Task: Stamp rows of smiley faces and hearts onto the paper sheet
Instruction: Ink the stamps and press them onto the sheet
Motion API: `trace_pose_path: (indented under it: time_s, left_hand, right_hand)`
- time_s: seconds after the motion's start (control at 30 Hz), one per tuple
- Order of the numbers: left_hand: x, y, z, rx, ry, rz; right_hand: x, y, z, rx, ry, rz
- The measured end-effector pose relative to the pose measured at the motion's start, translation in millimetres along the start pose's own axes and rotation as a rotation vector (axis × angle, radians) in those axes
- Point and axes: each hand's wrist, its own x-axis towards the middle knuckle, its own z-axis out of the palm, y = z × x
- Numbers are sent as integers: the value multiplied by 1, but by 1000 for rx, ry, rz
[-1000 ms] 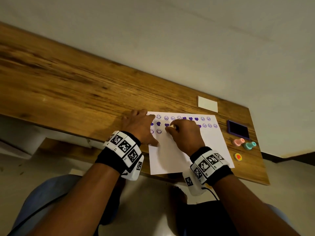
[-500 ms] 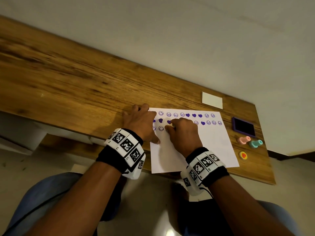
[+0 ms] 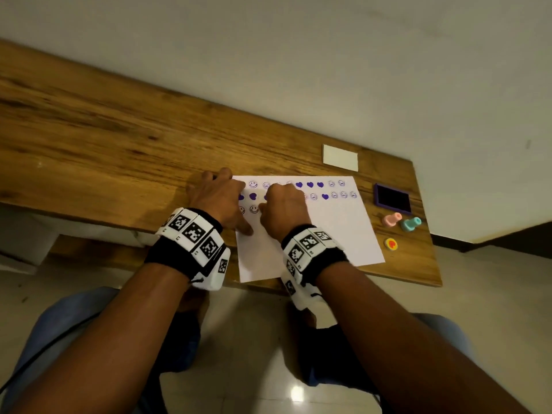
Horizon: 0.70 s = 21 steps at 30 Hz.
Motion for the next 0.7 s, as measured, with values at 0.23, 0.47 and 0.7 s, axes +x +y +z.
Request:
trace_pose_path:
  time_s: [0.23,0.47,0.7]
  left_hand:
    - [0,-10,4,34,17,-6]
    - [13,-16,5,4,5,-8]
    - [28,-23,6,-73,32,-18]
  right_hand:
    - [4,0,2,129,-14,40]
    - [-10,53,-19,371,287,240]
    - [-39,100,6,598,366,196]
